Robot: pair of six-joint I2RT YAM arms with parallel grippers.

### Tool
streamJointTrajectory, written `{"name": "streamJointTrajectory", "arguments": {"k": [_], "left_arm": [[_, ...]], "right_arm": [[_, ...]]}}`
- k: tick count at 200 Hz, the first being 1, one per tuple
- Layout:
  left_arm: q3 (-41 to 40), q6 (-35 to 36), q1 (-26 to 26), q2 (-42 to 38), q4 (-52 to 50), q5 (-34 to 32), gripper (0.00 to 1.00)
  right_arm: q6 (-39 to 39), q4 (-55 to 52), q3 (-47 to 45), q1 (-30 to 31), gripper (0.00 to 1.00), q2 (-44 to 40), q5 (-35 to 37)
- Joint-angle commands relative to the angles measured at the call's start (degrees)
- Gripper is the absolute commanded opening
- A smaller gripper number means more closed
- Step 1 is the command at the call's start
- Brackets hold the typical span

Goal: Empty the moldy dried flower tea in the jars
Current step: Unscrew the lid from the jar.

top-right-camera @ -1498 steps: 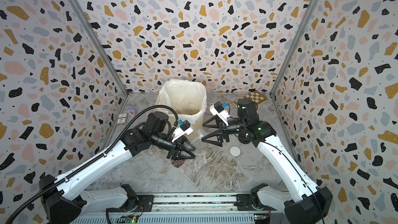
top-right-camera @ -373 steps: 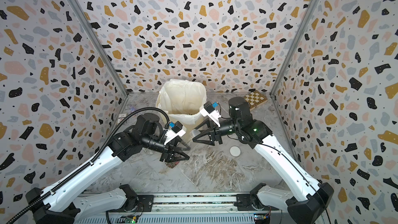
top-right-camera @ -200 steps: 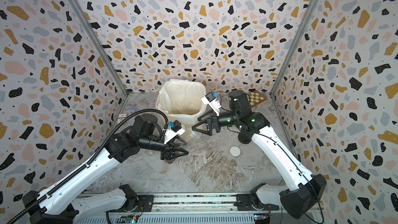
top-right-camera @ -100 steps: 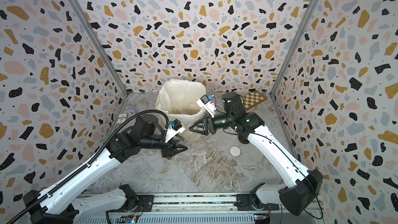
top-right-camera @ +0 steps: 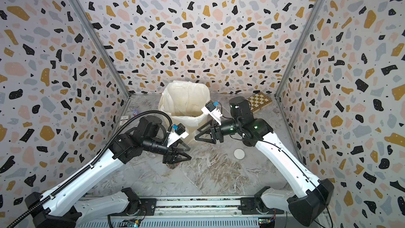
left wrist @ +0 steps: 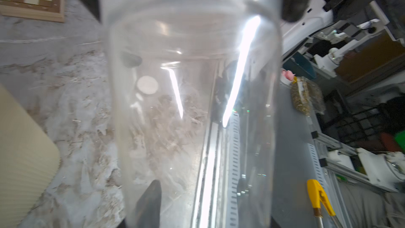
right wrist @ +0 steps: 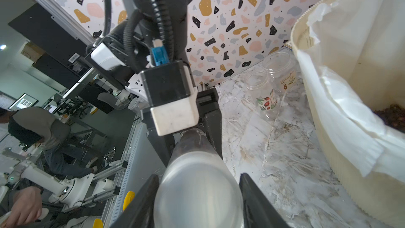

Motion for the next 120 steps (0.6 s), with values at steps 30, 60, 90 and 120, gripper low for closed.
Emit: {"name": "streamJointTrajectory", "arguments": {"k": [30, 60, 90, 120], "left_arm": [[5.98, 0.37, -0.26, 2.71, -1.51, 19.17, 0.38], [6.15, 0.62, -0.05, 2.29, -1.46, 20.13, 0.38], [5.19, 1.50, 0.28, 1.88, -1.25, 13.73, 0.38], [4.31, 3.02, 0.33, 1.75, -1.07, 7.72, 0.37]], "right_arm": [[-13.78, 2.26, -1.95, 0.27, 0.41, -4.65, -13.92], [-15.62, 2.90, -3.20, 0.25, 0.43, -6.45, -16.31], [-13.64, 0.40, -1.11, 0.26, 0.60, -5.01, -9.41], [-9.19, -1.03, 0.30, -1.18, 0.86, -2.23, -3.87]]}}
